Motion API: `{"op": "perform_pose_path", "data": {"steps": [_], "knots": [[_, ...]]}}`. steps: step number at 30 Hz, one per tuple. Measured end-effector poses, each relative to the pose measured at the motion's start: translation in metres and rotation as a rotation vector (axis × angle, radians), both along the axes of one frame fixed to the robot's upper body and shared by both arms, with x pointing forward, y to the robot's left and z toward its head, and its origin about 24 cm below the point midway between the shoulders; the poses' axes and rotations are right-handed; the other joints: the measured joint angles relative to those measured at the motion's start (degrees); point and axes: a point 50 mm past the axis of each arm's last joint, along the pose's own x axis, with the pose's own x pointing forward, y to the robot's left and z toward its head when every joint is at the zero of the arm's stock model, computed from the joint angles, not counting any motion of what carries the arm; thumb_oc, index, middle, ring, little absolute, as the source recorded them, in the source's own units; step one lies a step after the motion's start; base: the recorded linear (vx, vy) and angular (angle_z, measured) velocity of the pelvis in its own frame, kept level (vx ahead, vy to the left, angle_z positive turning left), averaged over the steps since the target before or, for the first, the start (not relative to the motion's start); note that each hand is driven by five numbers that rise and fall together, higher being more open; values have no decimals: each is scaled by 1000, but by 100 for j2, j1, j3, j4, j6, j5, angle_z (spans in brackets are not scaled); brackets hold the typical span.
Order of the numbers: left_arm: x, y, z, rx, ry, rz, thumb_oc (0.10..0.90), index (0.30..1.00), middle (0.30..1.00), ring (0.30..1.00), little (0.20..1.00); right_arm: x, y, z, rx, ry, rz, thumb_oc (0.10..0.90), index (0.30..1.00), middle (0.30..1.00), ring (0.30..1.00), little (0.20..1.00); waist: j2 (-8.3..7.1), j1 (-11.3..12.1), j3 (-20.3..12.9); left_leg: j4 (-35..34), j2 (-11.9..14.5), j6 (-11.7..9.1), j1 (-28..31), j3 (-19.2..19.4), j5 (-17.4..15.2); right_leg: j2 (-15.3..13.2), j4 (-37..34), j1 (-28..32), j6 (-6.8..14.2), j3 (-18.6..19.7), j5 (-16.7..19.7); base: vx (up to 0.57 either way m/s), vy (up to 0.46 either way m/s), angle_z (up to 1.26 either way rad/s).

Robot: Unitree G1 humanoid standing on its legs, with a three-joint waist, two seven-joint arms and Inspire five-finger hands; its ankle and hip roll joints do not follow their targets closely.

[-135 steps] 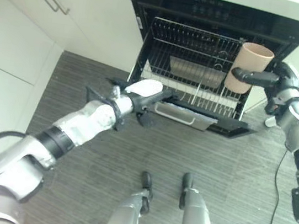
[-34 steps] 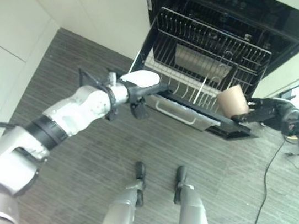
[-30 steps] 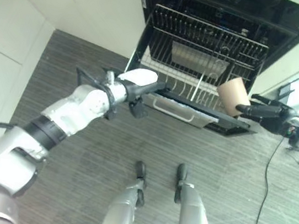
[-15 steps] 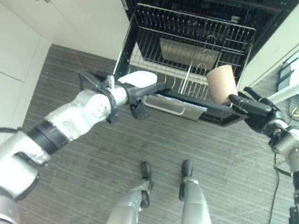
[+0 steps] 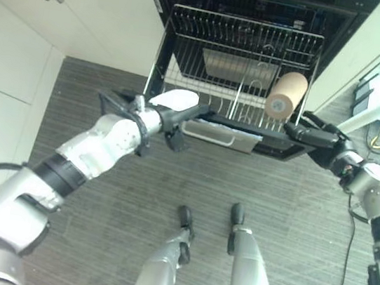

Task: Place the dishes in the dishwasher.

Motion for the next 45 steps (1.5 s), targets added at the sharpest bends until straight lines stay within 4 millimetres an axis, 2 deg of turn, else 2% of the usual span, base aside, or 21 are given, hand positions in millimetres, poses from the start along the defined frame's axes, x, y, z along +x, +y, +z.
{"op": "perform_pose_path", "data": {"steps": [7,9,11,14,15,18,20,25,29,32,35,39,42,45], "knots": [[0,0,-3,-26,-13,11,800,900,900,900,900,0,8,-2,32,-87,-71,800,900,900,900,900,11,2,0,-11,11,0,11,41,0,10,-32,4,-25,30,23,-20,37,-2],[-2,5,-13,-81,-19,40,800,900,900,900,900,-6,25,-4,77,-191,-96,800,900,900,900,900,45,-39,5,-39,6,2,54,93,2,15,-30,14,-30,73,35,-52,86,-9],[-4,9,-21,-134,-21,74,800,900,900,900,900,-11,33,-6,107,-236,-121,800,900,900,900,900,56,-91,0,-83,-14,3,162,152,2,13,-31,67,-23,140,41,-52,83,-13],[-9,17,-46,-181,5,123,800,900,900,900,900,-24,46,-6,162,-342,-124,800,900,900,900,900,59,-276,-1,-170,-12,2,541,148,2,23,-154,479,-15,139,37,-50,34,-4],[-12,16,-57,-211,13,132,800,900,900,900,900,-26,48,6,146,-425,-123,800,900,900,900,900,71,-274,-9,-276,-10,-4,842,160,-4,41,-230,747,21,124,9,-46,-7,5],[-17,17,-64,-240,-14,134,800,900,900,900,900,-35,48,41,146,-637,-136,800,900,900,900,900,96,-232,-25,-274,23,-36,1035,121,-26,56,-281,970,48,67,-34,-55,-57,8],[-20,19,-71,-269,-36,150,800,900,900,900,900,-38,41,60,170,-738,-174,800,900,900,900,900,130,-88,-48,-252,64,-80,1069,121,-48,85,-193,1006,22,38,-37,-56,-113,3],[-30,24,-84,-326,-79,175,800,900,900,900,900,-46,34,73,166,-834,-233,800,900,900,900,900,141,33,-62,-127,162,-112,1269,50,-47,142,-8,1224,-124,-40,-158,-30,-91,7],[-31,27,-73,-424,-180,192,800,900,900,900,900,-49,34,76,161,-869,-236,800,900,900,900,900,74,106,-291,-58,193,-183,1349,-32,-93,133,212,1255,-160,-124,-401,-36,-60,11],[-39,25,-85,-515,-182,216,800,900,900,900,900,-58,33,56,157,-835,-239,800,900,900,900,900,-64,204,-906,-56,220,-225,1328,-35,-136,143,306,1203,-224,-153,-517,-58,-16,2],[-51,28,-105,-593,-144,262,800,900,900,900,900,-69,43,25,203,-773,-197,800,900,900,900,900,-255,213,-1349,-54,234,-238,1380,-30,-173,167,328,1248,-239,-160,-571,-56,34,1],[-69,32,-133,-813,-35,362,800,900,900,900,900,-80,47,-18,209,-651,-161,800,900,900,900,900,-402,246,-1480,-31,131,-170,1492,-8,-231,85,328,1345,-164,-133,-619,-69,115,1],[-86,38,-153,-917,53,434,800,900,900,900,900,-100,41,-55,154,-528,-164,800,900,900,900,900,-448,261,-1525,335,114,-29,1427,13,-511,2,331,1425,-109,-54,-641,-56,149,-6],[-86,45,-151,-973,66,440,800,900,900,900,900,-111,38,-72,97,-465,-174,800,900,900,900,900,-530,203,-1593,447,23,31,1330,158,-650,-103,201,1400,69,62,-530,-39,164,-15]]}}
